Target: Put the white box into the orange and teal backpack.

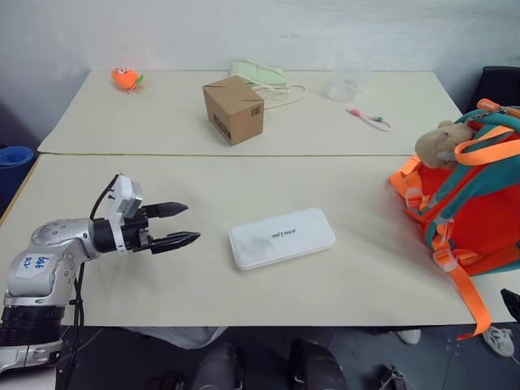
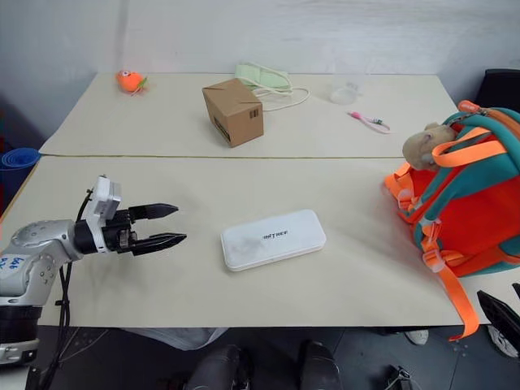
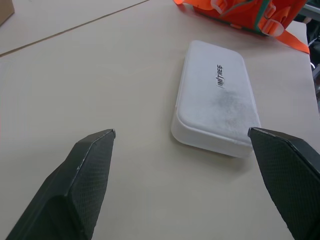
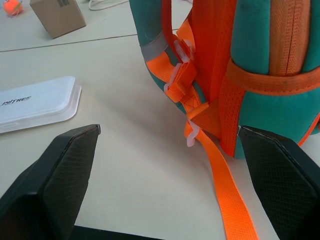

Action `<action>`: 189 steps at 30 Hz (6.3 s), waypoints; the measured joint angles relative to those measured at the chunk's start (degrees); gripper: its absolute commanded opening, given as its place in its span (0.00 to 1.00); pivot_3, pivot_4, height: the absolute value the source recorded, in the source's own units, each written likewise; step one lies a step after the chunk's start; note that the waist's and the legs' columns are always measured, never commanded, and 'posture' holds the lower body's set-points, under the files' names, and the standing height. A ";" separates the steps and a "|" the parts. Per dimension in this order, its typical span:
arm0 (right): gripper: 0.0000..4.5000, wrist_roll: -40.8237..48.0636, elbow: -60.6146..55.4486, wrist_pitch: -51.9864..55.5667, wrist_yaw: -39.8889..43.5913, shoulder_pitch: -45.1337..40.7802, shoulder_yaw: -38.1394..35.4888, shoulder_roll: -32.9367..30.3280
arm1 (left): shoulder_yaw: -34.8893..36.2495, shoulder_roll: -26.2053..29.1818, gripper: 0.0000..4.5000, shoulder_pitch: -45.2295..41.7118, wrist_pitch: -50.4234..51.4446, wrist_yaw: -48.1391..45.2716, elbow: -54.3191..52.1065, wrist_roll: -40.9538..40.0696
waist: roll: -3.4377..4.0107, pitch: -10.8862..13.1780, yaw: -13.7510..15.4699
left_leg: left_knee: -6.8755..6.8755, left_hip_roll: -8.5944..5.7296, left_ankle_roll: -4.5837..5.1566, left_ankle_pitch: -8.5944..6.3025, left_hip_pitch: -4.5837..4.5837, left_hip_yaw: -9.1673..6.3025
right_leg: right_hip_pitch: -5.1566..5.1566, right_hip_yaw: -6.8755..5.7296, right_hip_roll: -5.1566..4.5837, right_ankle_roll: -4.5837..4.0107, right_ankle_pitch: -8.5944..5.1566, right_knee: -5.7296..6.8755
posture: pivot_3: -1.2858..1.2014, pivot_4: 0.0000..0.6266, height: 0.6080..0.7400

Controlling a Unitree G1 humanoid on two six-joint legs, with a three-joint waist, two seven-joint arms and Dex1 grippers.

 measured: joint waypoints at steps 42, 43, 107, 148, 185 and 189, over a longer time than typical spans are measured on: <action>0.19 -26.49 -1.64 3.26 -17.49 -41.43 49.27 -6.01 | -10.42 0.38 0.25 9.07 -2.80 2.56 -12.65 7.18 | 0.57 0.60 0.26 | -0.40 -1.85 0.47 1.53 -0.08 -3.13 | 1.64 -2.78 -1.16 0.64 -0.31 0.13 | 0.52 0.24 1.00; 0.12 -27.59 0.21 3.05 -18.27 -43.52 49.97 -4.93 | -11.19 -0.25 0.18 7.94 -3.52 2.72 -11.63 7.90 | 0.57 0.60 0.20 | -0.38 -1.85 0.48 1.54 -0.08 -3.08 | 1.65 -2.92 -1.13 0.65 -0.30 0.20 | 0.52 0.24 1.00; 1.00 -2.18 -19.15 14.99 -37.23 -20.95 10.65 -1.32 | 1.24 -18.56 0.29 -19.74 52.20 14.40 5.50 -10.91 | 0.38 0.77 -0.29 | -0.15 -1.73 0.16 1.32 0.07 -3.09 | 1.84 -2.50 -1.20 0.73 -0.16 0.03 | 0.52 0.24 1.00; 0.00 17.35 -11.55 24.03 12.39 -36.40 25.65 -27.46 | 1.70 -16.04 0.29 -26.42 24.36 11.38 0.22 -17.47 | -0.31 1.29 0.16 | 0.05 -1.20 0.64 1.30 -0.21 -1.73 | 1.09 -1.73 -0.35 0.72 0.19 0.04 | 0.52 0.24 1.00; 0.00 10.44 -7.61 25.85 18.58 -32.73 25.44 -29.37 | -14.19 -15.95 0.29 -33.25 -10.29 -4.42 10.47 5.51 | -0.39 1.32 2.38 | 0.18 -1.15 0.68 1.22 -0.27 -1.65 | 1.04 -1.76 -0.37 0.63 0.40 -0.04 | 0.52 0.24 1.00; 0.00 10.15 -7.63 25.85 19.70 -32.31 24.62 -29.37 | -13.42 -16.30 0.29 -36.41 -7.27 -5.07 14.48 4.13 | -0.39 1.32 2.32 | 0.25 -1.15 0.71 1.25 -0.36 -1.64 | 1.03 -1.85 -0.33 0.63 0.40 -0.06 | 0.52 0.24 1.00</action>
